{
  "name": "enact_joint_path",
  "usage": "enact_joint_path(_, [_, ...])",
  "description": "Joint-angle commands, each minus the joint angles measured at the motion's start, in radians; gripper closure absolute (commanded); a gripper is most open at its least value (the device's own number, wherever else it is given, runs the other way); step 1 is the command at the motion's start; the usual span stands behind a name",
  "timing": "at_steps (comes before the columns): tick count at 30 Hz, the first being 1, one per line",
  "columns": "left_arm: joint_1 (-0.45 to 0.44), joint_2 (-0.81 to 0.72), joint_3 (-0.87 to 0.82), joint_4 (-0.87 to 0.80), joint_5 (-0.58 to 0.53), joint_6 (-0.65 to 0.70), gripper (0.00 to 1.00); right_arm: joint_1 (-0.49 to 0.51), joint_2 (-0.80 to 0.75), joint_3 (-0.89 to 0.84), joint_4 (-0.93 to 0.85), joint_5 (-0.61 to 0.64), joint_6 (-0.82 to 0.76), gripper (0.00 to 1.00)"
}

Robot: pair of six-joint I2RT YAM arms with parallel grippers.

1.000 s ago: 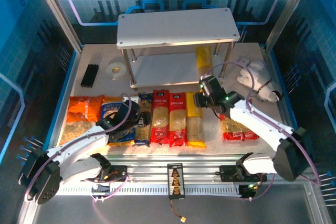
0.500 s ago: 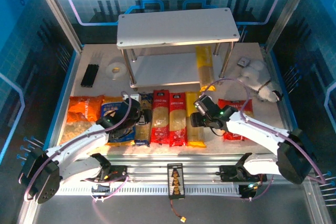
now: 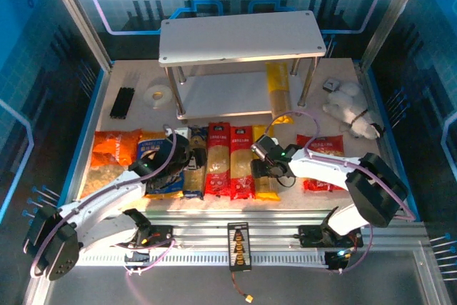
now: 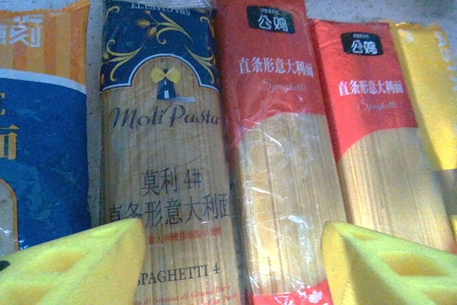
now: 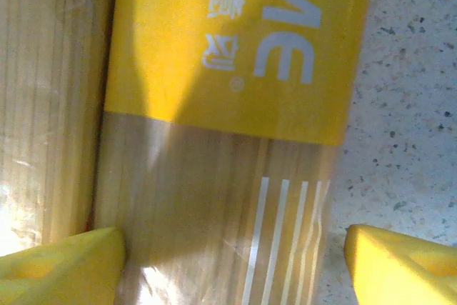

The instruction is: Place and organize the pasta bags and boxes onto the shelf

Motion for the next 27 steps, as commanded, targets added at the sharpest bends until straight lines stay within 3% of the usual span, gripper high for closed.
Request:
enact_joint_path(1, [-0.010,-0.033,-0.018,-0.022,-0.017,-0.007,0.33,0.017,0.040,0.026,0.046,-0.004,0.029,0.18])
enact_joint_path(10, [-0.010,-0.058,-0.035,-0.033,-0.024,-0.009,0.32,0.025,0.089,0.055,0.085,-0.055,0.027,0.13])
enact_joint_path(18, [-0.010,-0.070,-0.048,-0.032,-0.024,-0.011,0.32,0.016,0.129,0.058,0.054,-0.022,0.027,0.09])
enact_joint_path(20, [-0.009,-0.074,-0.050,-0.032,-0.024,-0.012,0.32,0.010,0.145,0.058,0.050,-0.023,0.023,0.12])
enact_joint_path(25, [-0.010,-0.086,-0.054,-0.039,-0.029,-0.011,0.32,0.007,0.150,0.043,0.055,-0.040,0.017,0.41])
enact_joint_path(27, [-0.010,-0.091,-0.056,-0.040,-0.031,-0.009,0.32,0.007,0.136,0.040,0.050,-0.045,0.015,0.46])
